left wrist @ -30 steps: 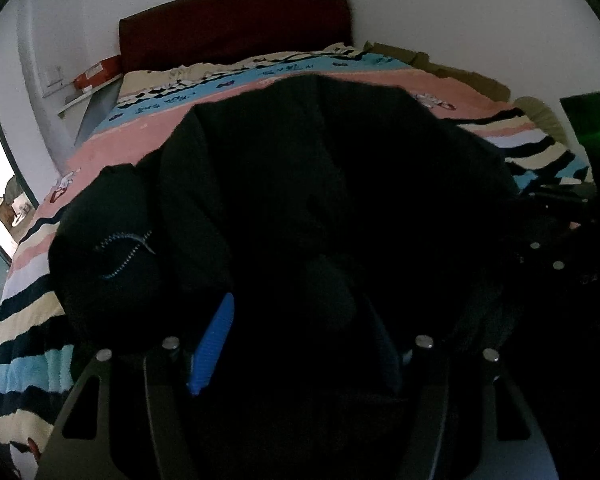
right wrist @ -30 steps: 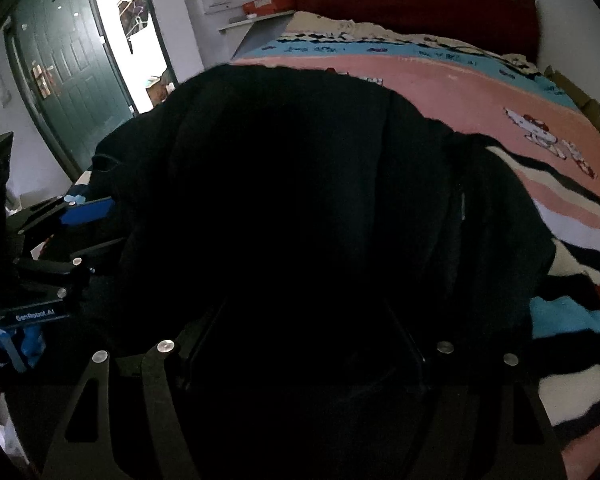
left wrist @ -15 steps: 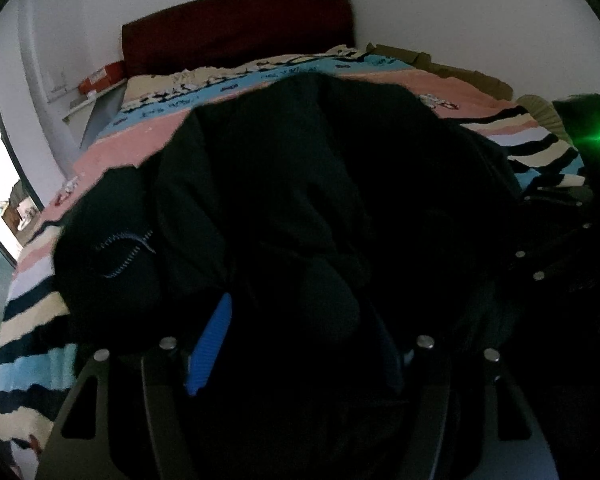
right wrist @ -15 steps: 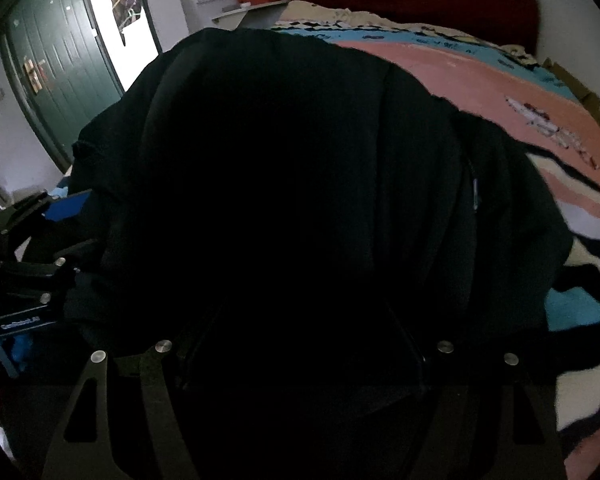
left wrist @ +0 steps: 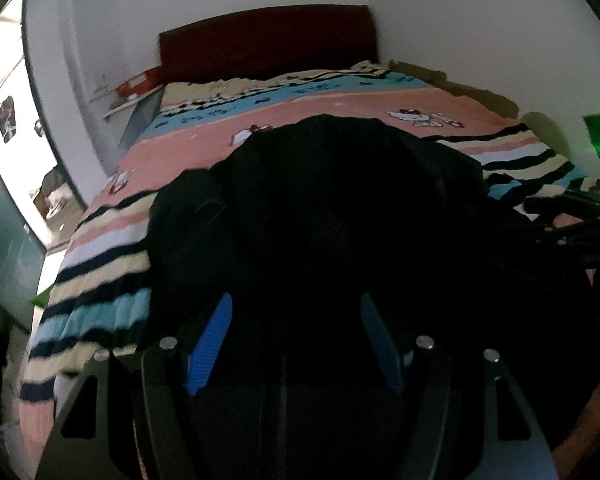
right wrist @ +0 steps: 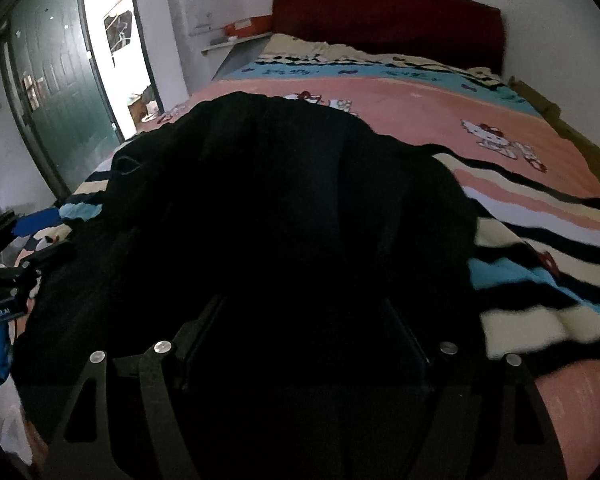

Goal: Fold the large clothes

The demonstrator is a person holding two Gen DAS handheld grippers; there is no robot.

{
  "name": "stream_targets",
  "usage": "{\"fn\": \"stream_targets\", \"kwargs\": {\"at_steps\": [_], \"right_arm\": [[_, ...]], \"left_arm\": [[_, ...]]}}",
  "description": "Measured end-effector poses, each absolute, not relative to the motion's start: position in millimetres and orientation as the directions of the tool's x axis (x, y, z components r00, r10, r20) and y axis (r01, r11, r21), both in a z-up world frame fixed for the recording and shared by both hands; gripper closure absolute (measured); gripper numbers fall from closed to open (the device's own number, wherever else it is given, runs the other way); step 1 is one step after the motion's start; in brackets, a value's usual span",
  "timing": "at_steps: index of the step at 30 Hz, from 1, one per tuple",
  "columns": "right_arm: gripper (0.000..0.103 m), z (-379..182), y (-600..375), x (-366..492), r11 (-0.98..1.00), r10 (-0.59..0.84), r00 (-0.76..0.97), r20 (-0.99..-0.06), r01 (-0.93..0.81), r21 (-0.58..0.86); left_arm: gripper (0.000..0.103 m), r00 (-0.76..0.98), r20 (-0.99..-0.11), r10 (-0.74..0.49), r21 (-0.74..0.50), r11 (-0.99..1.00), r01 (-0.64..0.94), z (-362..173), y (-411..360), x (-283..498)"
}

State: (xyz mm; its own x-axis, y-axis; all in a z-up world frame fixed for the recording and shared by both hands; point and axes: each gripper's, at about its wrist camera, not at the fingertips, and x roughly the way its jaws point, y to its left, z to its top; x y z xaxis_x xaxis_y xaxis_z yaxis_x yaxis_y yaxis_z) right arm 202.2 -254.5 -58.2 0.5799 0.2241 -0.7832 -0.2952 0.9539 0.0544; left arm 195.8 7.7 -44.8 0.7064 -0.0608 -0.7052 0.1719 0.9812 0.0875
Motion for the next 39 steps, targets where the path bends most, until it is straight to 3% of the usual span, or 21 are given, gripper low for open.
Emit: {"fn": "stream_targets", "kwargs": {"at_steps": [16, 39], "right_arm": [[0.02, -30.3, -324.5, 103.5, 0.986, 0.142, 0.616, -0.775, -0.16, 0.054], [0.01, -64.2, -392.3, 55.1, 0.995, 0.088, 0.574, -0.814, -0.008, 0.102]], "left_arm": [[0.038, 0.715, -0.699, -0.029, 0.094, 0.987, 0.132, -26.8, 29.2, 114.5], [0.038, 0.66, -0.751, 0.029, 0.105, 0.992, 0.076, -42.7, 51.3, 81.6]]}}
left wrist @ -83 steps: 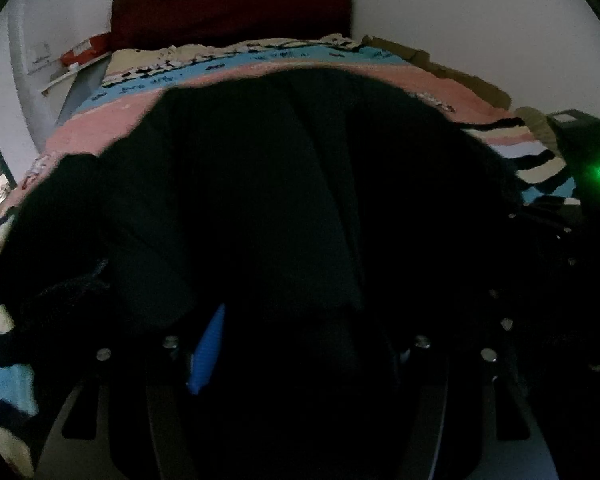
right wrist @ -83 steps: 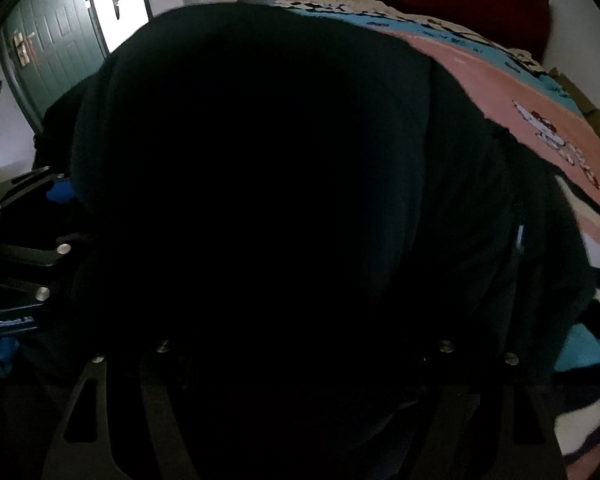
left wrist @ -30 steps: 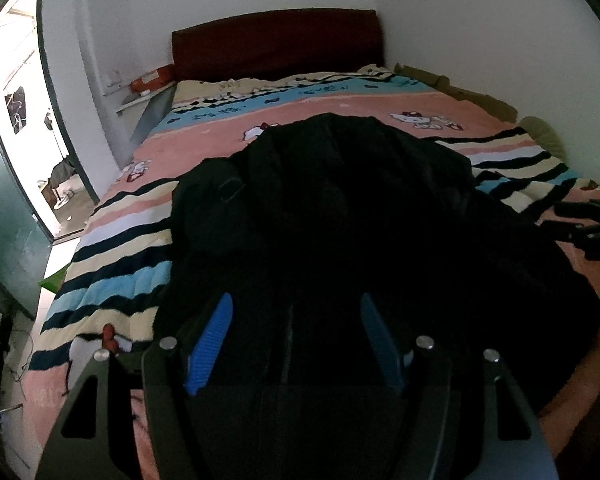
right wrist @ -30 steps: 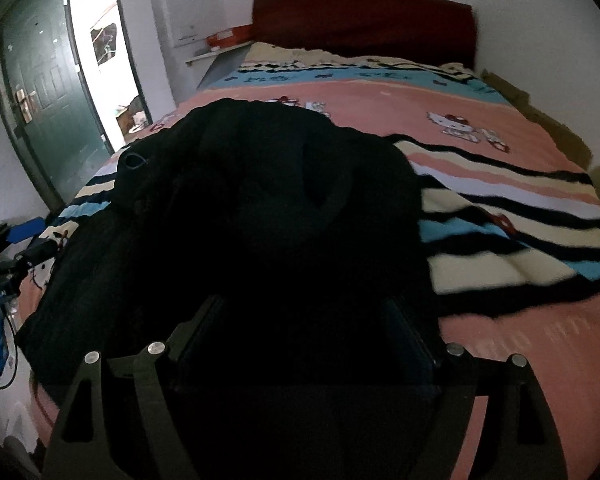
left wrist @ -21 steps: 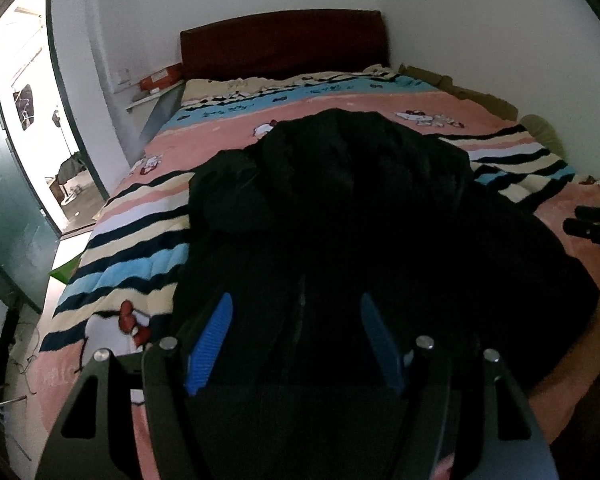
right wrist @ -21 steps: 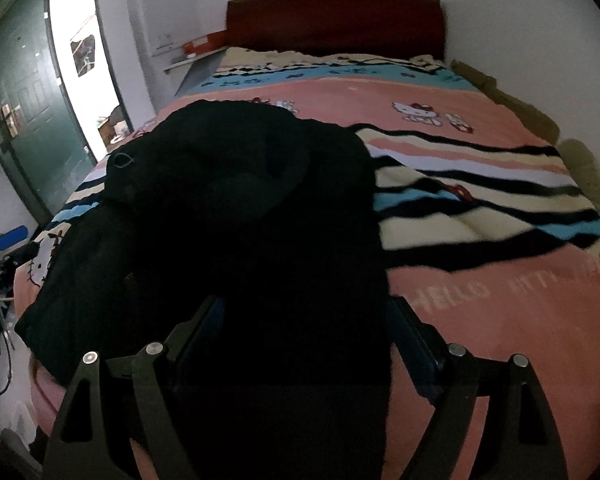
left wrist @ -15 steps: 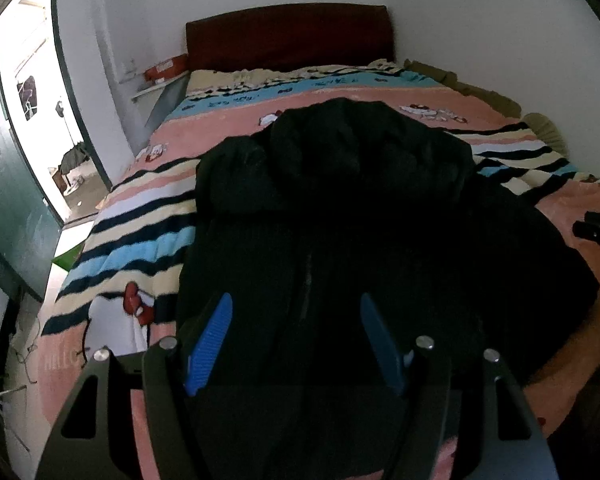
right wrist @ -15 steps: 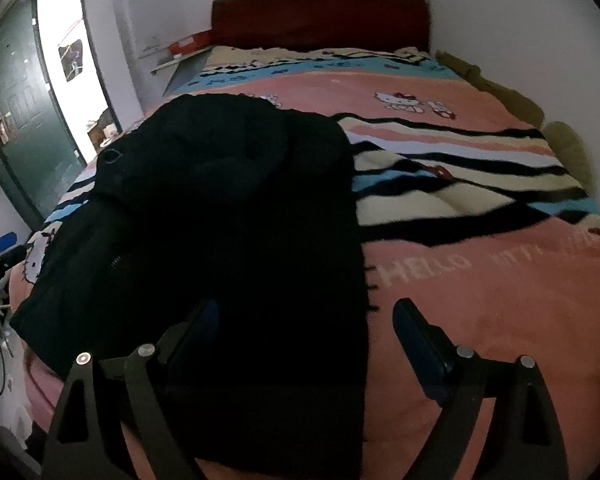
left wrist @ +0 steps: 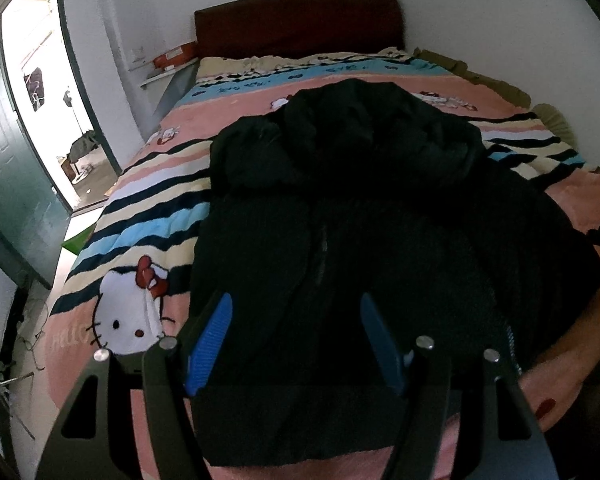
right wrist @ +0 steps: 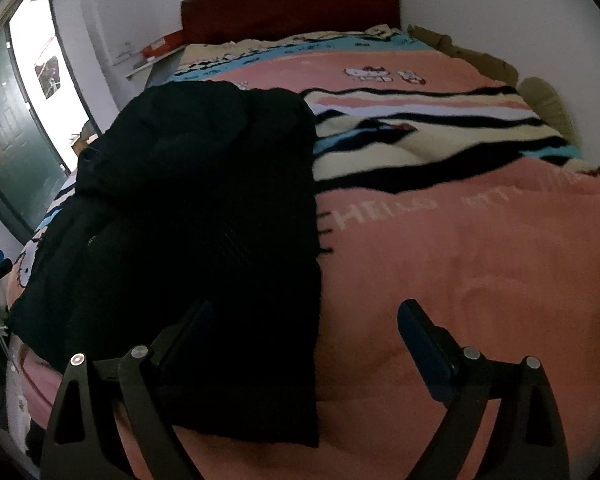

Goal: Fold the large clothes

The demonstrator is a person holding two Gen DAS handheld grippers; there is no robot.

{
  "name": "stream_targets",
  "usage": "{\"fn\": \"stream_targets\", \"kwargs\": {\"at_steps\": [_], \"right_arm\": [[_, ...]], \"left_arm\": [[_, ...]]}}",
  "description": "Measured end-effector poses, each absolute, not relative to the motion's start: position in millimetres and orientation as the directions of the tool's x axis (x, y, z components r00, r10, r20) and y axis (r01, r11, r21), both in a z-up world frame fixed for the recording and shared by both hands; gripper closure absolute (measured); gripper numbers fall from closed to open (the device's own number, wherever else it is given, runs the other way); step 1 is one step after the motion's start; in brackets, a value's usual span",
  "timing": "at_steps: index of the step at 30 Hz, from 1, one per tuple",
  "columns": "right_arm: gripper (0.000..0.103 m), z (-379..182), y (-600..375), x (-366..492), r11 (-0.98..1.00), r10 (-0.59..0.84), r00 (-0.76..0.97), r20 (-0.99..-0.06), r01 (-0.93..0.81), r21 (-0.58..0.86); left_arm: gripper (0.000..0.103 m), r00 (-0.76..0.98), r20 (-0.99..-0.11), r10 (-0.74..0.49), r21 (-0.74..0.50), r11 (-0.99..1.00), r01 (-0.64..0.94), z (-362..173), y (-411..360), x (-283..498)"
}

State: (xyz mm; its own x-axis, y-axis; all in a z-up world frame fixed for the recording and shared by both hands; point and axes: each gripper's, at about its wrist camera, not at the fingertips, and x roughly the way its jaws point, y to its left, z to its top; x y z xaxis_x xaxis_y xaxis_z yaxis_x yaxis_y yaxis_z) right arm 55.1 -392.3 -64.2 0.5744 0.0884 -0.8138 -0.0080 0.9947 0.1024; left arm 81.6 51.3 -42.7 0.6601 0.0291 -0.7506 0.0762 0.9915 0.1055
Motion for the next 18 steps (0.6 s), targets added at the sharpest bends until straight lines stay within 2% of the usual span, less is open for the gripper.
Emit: {"fn": "stream_targets", "kwargs": {"at_steps": [11, 18], "right_arm": [[0.009, -77.9, -411.4, 40.6, 0.989, 0.093, 0.551, -0.829, 0.044, 0.14], [0.008, -88.9, -416.6, 40.9, 0.973, 0.162, 0.536, -0.828, 0.051, 0.223]], "left_arm": [[0.038, 0.614, -0.788, 0.039, 0.026, 0.999, -0.031, -57.7, 97.8, 69.6], [0.038, 0.586, -0.804, -0.1, -0.181, 0.98, -0.082, -72.9, 143.8, 63.2]]}}
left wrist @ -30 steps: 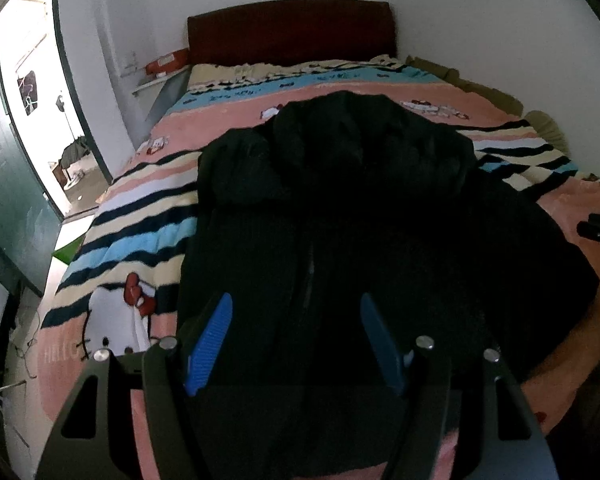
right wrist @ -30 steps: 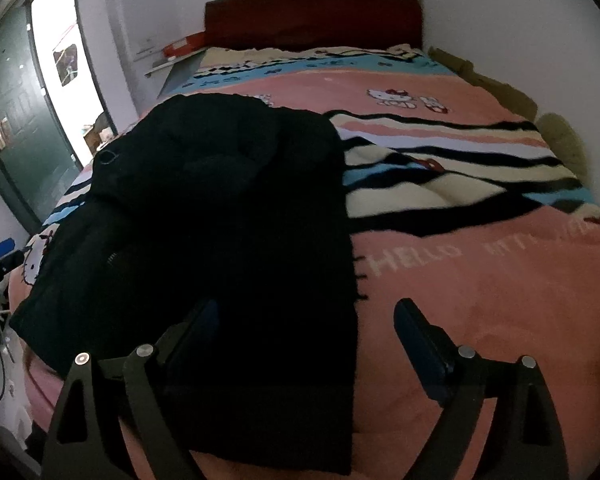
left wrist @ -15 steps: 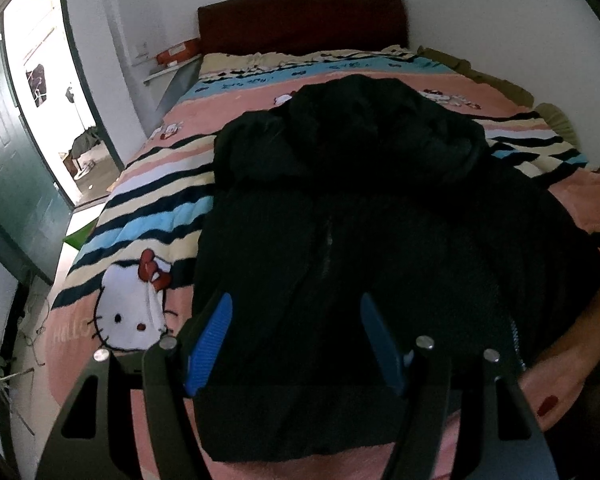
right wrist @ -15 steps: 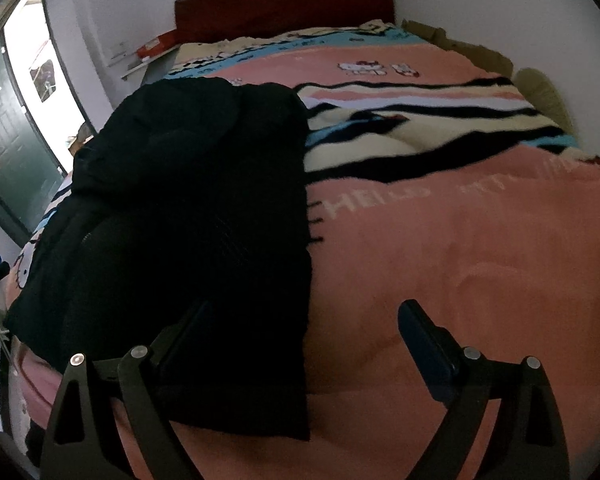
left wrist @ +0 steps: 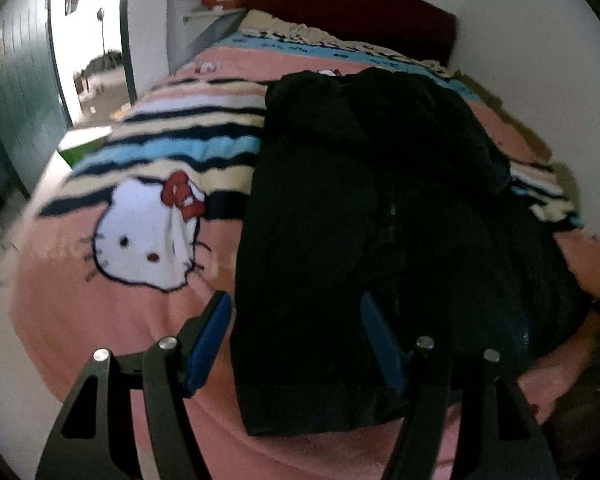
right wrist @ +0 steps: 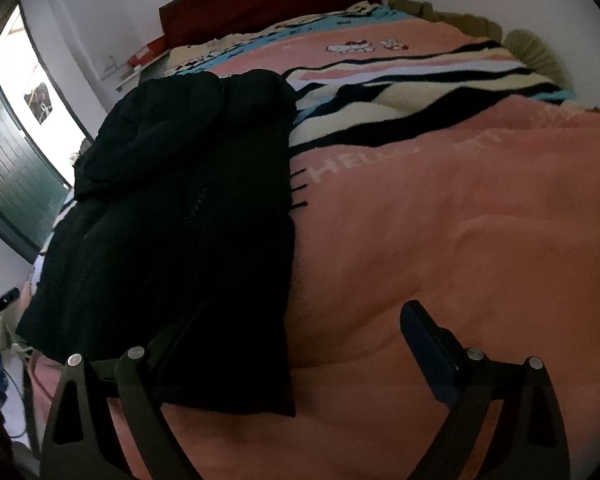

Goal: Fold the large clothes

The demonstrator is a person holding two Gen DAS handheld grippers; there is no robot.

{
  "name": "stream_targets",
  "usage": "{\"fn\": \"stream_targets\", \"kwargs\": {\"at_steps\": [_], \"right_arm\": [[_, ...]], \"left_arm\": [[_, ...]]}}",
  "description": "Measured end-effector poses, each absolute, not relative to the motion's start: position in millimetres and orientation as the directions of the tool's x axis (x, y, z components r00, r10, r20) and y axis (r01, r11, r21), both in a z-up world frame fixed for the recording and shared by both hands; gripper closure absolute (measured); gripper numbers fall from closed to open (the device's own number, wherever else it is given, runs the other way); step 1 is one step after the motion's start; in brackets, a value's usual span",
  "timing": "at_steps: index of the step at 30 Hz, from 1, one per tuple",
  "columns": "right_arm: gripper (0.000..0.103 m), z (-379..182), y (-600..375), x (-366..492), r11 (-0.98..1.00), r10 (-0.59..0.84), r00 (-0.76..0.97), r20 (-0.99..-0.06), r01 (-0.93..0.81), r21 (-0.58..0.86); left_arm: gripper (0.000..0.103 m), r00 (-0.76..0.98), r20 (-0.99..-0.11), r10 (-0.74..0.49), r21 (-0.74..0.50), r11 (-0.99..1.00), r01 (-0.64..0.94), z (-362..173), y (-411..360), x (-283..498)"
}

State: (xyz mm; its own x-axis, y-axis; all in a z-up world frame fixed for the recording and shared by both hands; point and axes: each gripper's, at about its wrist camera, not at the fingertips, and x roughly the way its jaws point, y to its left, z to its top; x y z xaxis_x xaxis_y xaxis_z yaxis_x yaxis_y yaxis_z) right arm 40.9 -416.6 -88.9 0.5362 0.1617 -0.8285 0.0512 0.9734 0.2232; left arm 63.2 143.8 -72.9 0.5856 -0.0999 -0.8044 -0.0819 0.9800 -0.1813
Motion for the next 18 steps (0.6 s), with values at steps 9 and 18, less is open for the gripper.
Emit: {"fn": "stream_targets", "kwargs": {"at_steps": [9, 18], "right_arm": [[0.007, -105.3, -405.9, 51.7, 0.965, 0.218, 0.484, -0.847, 0.022, 0.261], [0.007, -118.6, -394.0, 70.1, 0.949, 0.296, 0.412, -0.862, -0.026, 0.313]], "left_arm": [[0.037, 0.54, -0.81, -0.228, -0.363, 0.918, -0.158, -113.6, 178.8, 66.2], [0.037, 0.507, -0.772, -0.383, -0.525, 0.834, -0.168, -149.1, 196.9, 71.7]]}}
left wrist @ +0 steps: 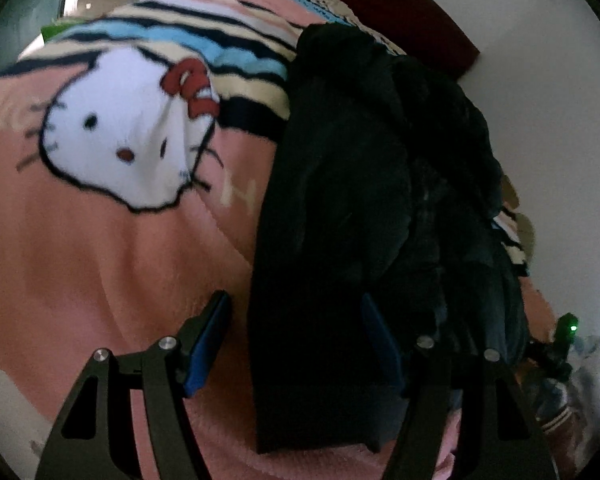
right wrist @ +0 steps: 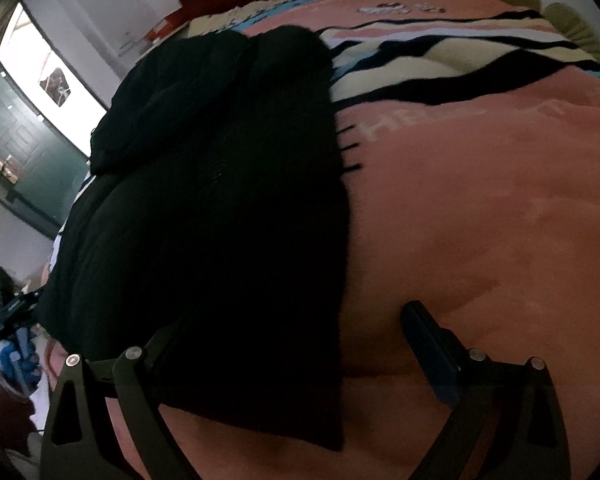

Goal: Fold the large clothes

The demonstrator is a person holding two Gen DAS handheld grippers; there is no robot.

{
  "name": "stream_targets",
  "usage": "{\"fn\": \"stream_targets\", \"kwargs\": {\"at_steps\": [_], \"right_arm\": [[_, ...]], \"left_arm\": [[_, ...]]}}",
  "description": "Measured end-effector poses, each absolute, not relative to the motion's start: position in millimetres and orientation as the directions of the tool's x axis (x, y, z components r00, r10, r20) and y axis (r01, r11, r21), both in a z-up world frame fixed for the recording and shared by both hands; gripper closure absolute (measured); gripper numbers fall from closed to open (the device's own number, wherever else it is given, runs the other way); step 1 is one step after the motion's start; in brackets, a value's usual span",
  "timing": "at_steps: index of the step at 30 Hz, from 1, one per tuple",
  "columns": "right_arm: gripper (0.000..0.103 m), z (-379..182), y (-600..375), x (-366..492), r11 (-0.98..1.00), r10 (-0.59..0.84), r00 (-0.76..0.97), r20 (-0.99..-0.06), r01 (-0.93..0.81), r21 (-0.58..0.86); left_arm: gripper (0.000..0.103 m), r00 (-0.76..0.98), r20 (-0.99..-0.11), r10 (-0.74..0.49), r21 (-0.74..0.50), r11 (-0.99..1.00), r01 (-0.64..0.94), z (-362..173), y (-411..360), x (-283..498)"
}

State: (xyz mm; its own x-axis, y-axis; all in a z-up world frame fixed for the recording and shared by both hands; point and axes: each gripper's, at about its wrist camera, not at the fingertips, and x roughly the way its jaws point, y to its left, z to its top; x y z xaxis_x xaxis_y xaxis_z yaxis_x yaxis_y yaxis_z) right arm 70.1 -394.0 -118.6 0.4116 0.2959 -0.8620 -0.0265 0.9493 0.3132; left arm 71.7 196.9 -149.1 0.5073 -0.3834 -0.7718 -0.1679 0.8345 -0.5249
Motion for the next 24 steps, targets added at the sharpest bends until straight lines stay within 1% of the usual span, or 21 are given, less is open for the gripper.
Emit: {"fn": "stream_targets", "kwargs": {"at_steps": [5, 9, 12, 14, 15, 17, 19, 20, 22, 23, 24], "right_arm": [[0.007, -123.2, -387.3, 73.2, 0.939, 0.335, 0.371, -0.866, -0.053, 0.341], [0.007, -125.8, -385.9, 73.1, 0.931, 0.359, 0.354, -0.864, -0.064, 0.36], [0.006, -126.7, -385.9, 73.2, 0.926, 0.372, 0.346, -0.862, -0.069, 0.372], [0.006, -126.4, -385.6, 72.5, 0.923, 0.379, 0.34, -0.861, -0.075, 0.377], [0.008, -126.4, -385.0, 72.1, 0.921, 0.385, 0.337, -0.859, -0.079, 0.381], [0.015, -126.3, -385.4, 71.4, 0.914, 0.402, 0.333, -0.853, -0.082, 0.398], [0.028, -126.6, -387.0, 70.8, 0.903, 0.424, 0.33, -0.843, -0.079, 0.423], [0.031, -127.1, -387.2, 70.8, 0.895, 0.44, 0.326, -0.837, -0.078, 0.439], [0.041, -128.2, -385.8, 70.7, 0.881, 0.466, 0.315, -0.827, -0.081, 0.466], [0.043, -129.1, -384.7, 71.0, 0.875, 0.477, 0.309, -0.823, -0.084, 0.476], [0.046, -130.0, -383.9, 71.3, 0.872, 0.483, 0.306, -0.82, -0.086, 0.482]], "left_arm": [[0.037, 0.502, -0.712, -0.491, -0.641, 0.746, -0.179, -164.1, 206.9, 68.6], [0.037, 0.47, -0.612, -0.636, -0.758, 0.641, -0.119, -169.6, 198.4, 67.6], [0.037, 0.444, -0.634, -0.633, -0.734, 0.673, -0.088, -168.0, 183.4, 72.4], [0.037, 0.446, -0.632, -0.633, -0.736, 0.671, -0.09, -167.2, 182.7, 74.3], [0.037, 0.449, -0.631, -0.633, -0.736, 0.671, -0.09, -166.4, 183.2, 74.9], [0.037, 0.45, -0.642, -0.621, -0.725, 0.683, -0.092, -165.9, 183.1, 75.0], [0.037, 0.45, -0.658, -0.604, -0.706, 0.702, -0.092, -162.6, 181.2, 73.5], [0.038, 0.449, -0.663, -0.599, -0.7, 0.708, -0.091, -162.2, 180.0, 74.2], [0.038, 0.449, -0.672, -0.589, -0.688, 0.721, -0.083, -158.4, 176.5, 72.7], [0.039, 0.446, -0.674, -0.589, -0.684, 0.725, -0.076, -156.3, 174.8, 71.7], [0.041, 0.443, -0.677, -0.588, -0.679, 0.731, -0.067, -153.7, 172.9, 72.2]]}}
